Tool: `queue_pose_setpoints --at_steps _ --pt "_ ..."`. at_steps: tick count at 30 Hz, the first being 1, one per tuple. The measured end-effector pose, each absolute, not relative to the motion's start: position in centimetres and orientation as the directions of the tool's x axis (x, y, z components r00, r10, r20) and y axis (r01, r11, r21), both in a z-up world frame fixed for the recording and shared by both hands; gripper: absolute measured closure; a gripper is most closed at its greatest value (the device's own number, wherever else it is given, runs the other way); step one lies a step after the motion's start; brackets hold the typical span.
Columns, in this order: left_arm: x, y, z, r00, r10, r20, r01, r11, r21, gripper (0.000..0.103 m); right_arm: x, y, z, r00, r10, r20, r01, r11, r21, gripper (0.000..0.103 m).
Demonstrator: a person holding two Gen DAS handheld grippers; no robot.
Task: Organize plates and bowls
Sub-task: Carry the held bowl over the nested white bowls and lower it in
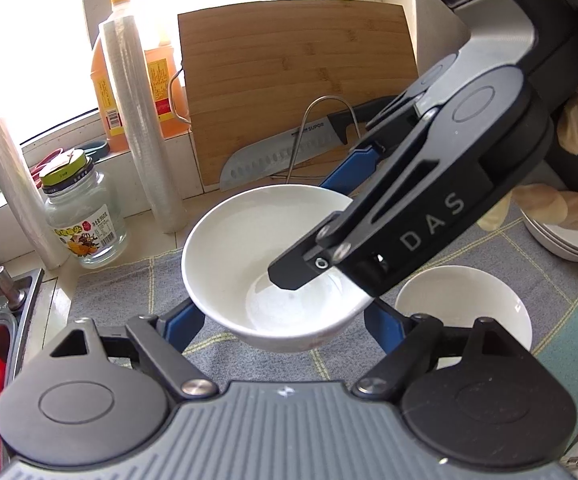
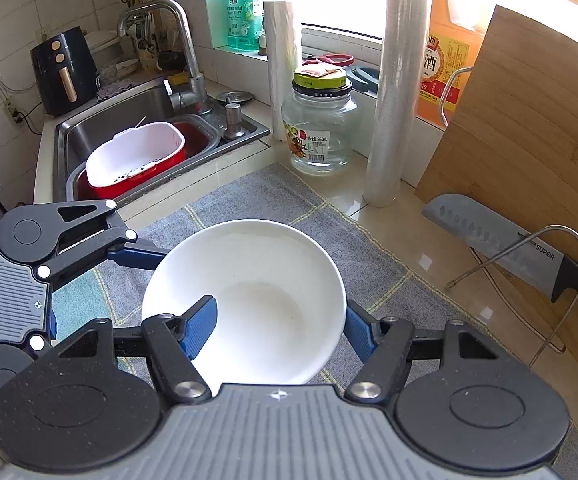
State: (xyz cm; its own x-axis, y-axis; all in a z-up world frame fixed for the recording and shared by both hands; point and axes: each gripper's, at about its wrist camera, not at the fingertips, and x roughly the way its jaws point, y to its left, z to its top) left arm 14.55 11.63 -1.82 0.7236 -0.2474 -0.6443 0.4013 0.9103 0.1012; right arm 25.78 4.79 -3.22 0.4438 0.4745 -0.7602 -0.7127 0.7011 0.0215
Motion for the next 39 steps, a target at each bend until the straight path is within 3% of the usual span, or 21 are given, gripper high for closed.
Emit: queue_pose_setpoints --at_steps 39 --pt "9.5 4.5 -1.8 0.646 -0.361 -0.672 0.539 0.840 0.067 0.017 18.5 -3.6 -3.3 0.490 0.406 -0.772 -0.614 0.789 0.025 0.029"
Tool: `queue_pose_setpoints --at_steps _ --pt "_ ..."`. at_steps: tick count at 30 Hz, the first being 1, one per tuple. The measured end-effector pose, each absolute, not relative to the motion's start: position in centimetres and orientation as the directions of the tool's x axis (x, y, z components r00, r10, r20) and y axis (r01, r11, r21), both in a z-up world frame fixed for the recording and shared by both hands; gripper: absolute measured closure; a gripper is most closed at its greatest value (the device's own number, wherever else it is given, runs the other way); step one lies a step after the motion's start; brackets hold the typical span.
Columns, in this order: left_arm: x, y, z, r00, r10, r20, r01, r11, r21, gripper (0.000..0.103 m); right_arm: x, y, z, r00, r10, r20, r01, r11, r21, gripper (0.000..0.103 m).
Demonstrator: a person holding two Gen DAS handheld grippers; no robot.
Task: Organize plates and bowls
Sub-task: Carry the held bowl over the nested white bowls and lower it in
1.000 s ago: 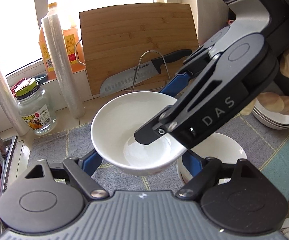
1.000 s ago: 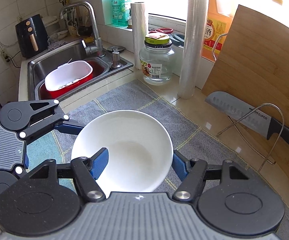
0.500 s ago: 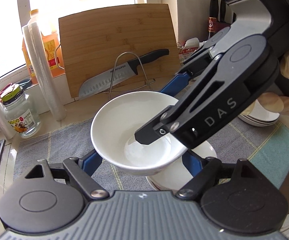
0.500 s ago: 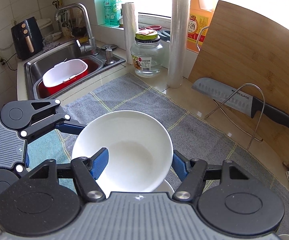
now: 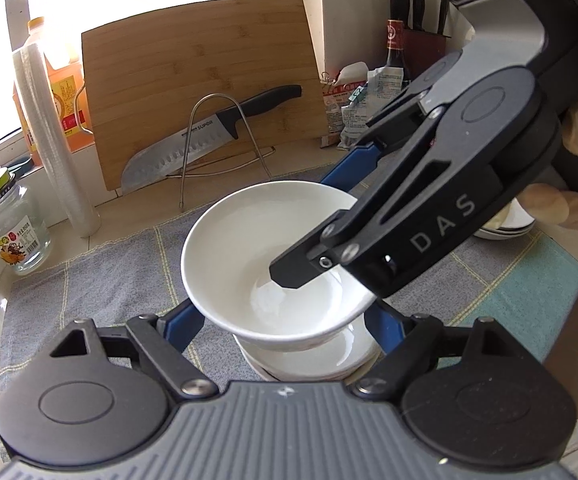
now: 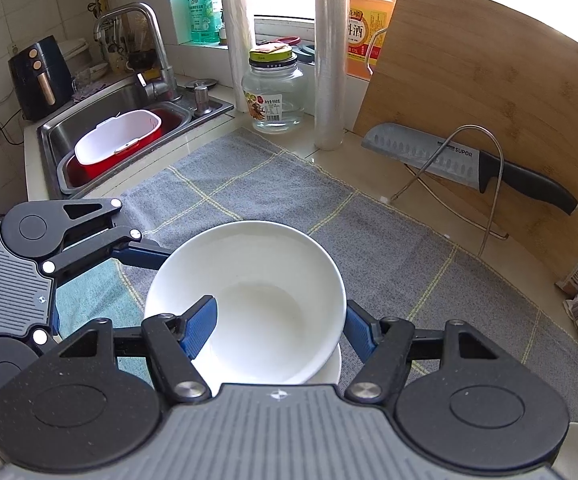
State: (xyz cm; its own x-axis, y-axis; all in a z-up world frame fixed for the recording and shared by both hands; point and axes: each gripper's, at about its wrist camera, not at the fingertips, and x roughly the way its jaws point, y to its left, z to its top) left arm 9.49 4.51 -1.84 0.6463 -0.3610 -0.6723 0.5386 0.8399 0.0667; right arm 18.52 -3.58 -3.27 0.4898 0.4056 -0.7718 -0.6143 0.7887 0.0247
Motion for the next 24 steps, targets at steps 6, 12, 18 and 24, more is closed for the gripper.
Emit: queue_pose_setpoints --at_steps 6,12,18,24 --pt "9.7 4.1 -2.3 0.627 -0.371 -0.685 0.555 0.830 0.060 0.017 18.4 -4.2 -4.0 0.481 0.396 -0.782 -0.599 0.800 0.036 0.029" --pt "9.9 3.9 -2.6 0.613 -0.370 -0.698 0.564 0.824 0.058 0.017 18.5 -4.5 -4.6 0.469 0.394 -0.790 -0.592 0.805 0.050 0.030" --pt "10.1 4.0 -2.8 0.599 -0.369 -0.711 0.567 0.822 0.051 0.017 18.5 -4.4 -5.1 0.458 0.391 -0.798 -0.589 0.806 0.056 0.029" --pt "10.2 4.0 -2.9 0.590 -0.372 -0.716 0.570 0.820 0.044 0.017 18.6 -4.4 -5.5 0.452 0.387 -0.804 -0.583 0.810 0.062 0.030"
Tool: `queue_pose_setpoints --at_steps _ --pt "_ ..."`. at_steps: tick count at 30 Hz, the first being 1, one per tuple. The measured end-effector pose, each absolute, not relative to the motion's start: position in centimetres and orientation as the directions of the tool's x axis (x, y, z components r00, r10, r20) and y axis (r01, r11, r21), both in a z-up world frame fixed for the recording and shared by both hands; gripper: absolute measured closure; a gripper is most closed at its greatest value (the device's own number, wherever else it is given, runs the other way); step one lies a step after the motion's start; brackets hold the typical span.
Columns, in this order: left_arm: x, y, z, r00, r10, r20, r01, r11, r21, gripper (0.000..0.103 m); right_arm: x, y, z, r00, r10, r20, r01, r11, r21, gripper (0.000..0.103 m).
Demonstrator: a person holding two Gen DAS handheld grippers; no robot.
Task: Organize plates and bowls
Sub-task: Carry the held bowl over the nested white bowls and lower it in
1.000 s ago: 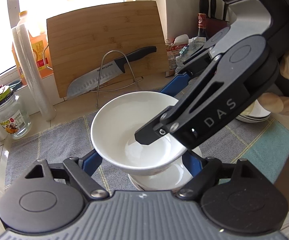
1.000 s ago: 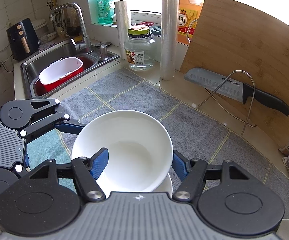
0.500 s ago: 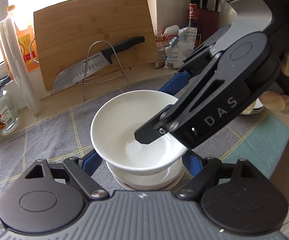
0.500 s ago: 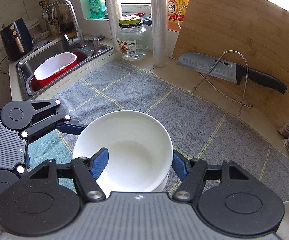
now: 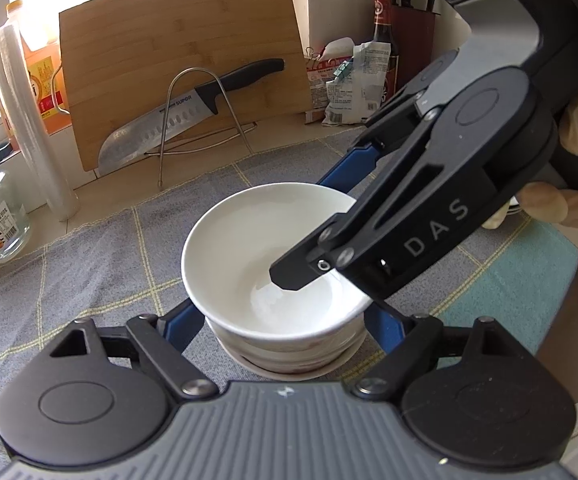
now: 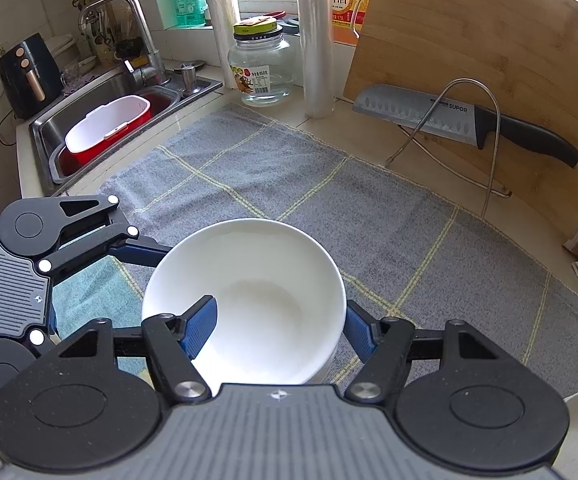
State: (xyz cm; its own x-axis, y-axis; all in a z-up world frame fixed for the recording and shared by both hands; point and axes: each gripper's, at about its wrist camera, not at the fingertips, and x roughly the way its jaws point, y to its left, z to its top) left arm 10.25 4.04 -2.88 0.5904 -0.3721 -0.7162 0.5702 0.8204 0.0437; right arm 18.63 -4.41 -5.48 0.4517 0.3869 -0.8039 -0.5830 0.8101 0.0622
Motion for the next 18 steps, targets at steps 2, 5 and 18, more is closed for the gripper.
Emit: queue_pose_setpoints --at_steps 2,5,18 --pt "10.25 4.03 -2.92 0.589 -0.372 -0.717 0.570 0.821 0.042 0.017 18.73 -4.46 -5.56 0.450 0.387 -0.805 -0.580 0.812 0.066 0.029" --pt "10.31 4.11 -2.86 0.588 -0.373 -0.718 0.571 0.820 0.041 0.017 18.79 -4.47 -5.62 0.449 0.386 -0.806 -0.580 0.812 0.066 0.029" --pt "10.52 4.19 -2.92 0.577 -0.383 -0.721 0.574 0.818 0.025 0.017 18.91 -4.56 -5.93 0.447 0.385 -0.808 -0.573 0.816 0.072 0.029"
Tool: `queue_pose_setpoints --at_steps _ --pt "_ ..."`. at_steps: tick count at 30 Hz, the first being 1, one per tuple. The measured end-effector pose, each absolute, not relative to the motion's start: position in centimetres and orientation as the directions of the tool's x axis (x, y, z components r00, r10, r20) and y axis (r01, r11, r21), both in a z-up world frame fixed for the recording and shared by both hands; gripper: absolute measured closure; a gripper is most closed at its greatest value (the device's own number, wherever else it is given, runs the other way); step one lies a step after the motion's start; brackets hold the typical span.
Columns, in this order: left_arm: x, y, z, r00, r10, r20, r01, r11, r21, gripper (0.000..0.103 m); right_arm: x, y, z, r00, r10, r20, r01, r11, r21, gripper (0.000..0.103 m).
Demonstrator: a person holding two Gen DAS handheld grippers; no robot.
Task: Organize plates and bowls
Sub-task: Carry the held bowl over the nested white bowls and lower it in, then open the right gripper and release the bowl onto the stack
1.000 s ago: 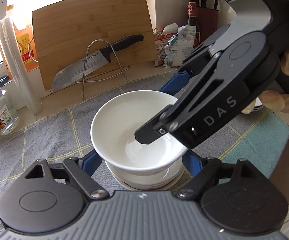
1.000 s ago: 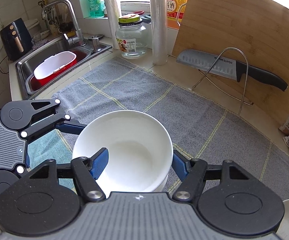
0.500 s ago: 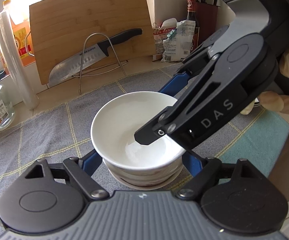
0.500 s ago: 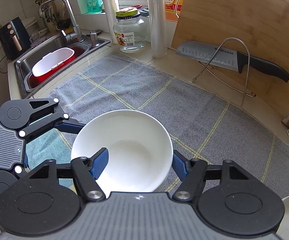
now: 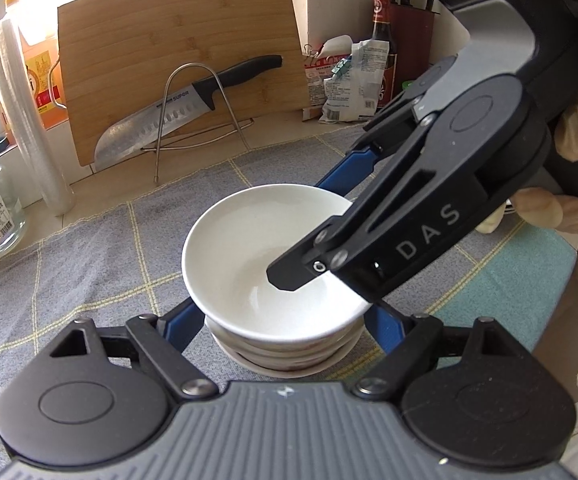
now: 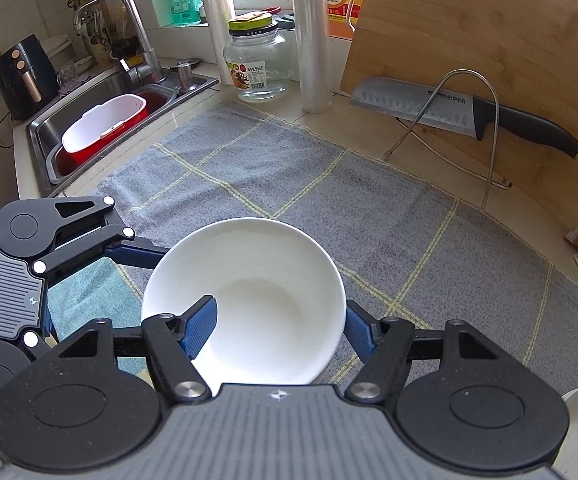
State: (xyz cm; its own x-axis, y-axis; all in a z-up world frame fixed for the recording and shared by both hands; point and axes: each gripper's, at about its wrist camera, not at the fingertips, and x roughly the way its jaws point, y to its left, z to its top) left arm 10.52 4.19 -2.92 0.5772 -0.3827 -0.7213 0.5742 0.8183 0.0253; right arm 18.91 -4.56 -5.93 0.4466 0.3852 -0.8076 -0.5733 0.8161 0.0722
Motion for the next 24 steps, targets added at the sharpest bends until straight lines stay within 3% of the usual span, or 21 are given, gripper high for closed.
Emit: queue_pose_setpoints --at_steps 13,18,24 --pt "10.4 4.0 -3.2 0.568 -0.381 -0.730 0.575 0.818 0.022 0.016 18.8 -4.4 -6.0 0.443 0.380 -0.812 -0.573 0.816 0.070 0.028" --pt "10.2 3.9 -3.0 0.586 -0.374 -0.718 0.577 0.815 0.047 0.008 18.5 -4.3 -5.5 0.465 0.399 -0.790 -0.574 0.815 0.073 0.003" --pt "9.7 4.2 -2.6 0.599 -0.380 -0.704 0.587 0.807 0.064 0.006 18.4 -4.2 -4.8 0.491 0.399 -0.774 -0.577 0.815 0.054 0.001"
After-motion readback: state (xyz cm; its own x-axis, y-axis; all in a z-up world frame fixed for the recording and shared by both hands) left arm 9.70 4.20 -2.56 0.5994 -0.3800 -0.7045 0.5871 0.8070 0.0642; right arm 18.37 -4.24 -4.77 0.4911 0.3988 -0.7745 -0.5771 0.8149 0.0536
